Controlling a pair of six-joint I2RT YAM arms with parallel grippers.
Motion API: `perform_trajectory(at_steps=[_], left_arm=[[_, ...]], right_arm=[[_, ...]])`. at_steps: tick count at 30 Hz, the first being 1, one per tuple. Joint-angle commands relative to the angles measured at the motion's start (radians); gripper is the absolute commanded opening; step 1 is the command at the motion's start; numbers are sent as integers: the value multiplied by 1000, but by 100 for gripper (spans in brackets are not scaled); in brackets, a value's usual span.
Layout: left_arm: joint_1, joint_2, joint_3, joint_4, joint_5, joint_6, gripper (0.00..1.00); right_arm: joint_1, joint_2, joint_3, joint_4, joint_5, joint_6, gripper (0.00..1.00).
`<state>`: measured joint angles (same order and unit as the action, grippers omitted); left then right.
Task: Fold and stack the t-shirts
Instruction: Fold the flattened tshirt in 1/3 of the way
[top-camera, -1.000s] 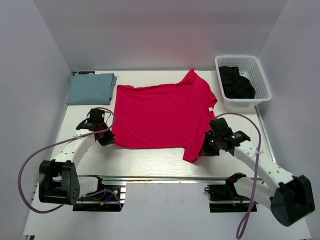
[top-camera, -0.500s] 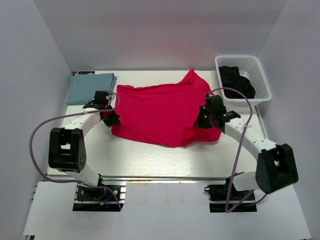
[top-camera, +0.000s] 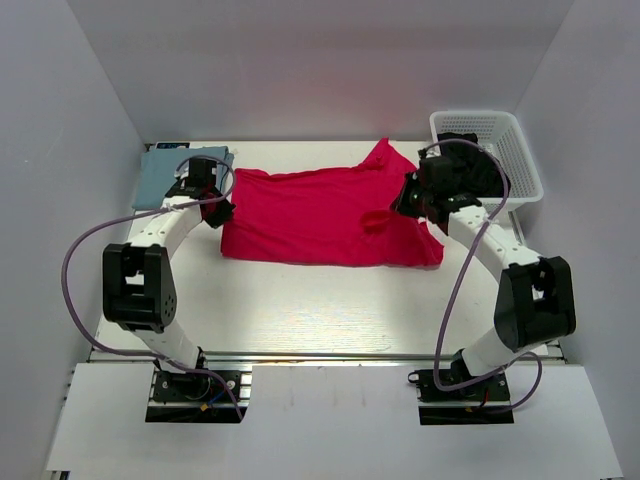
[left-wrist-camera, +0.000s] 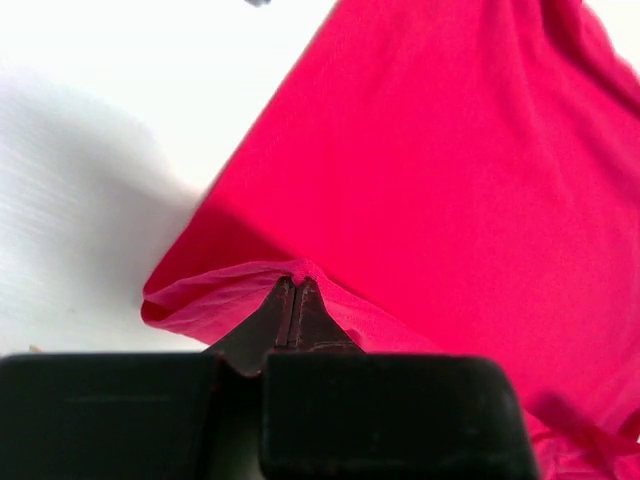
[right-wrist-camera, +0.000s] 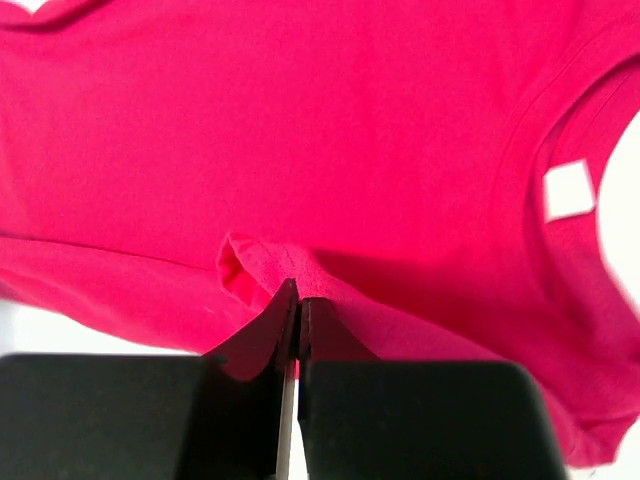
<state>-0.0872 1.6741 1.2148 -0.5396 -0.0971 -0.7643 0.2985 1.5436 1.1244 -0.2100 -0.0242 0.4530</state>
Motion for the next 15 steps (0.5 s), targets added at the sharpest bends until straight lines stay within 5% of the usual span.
perform_trajectory(at_steps=[1,15], left_arm=[[4,10,61,0,-72,-9,0],[14,257,241,-19,-87,14,0]], right_arm=[[-24,42,75,43,20,-45,0],[-99,329,317,70,-63,-168,0]])
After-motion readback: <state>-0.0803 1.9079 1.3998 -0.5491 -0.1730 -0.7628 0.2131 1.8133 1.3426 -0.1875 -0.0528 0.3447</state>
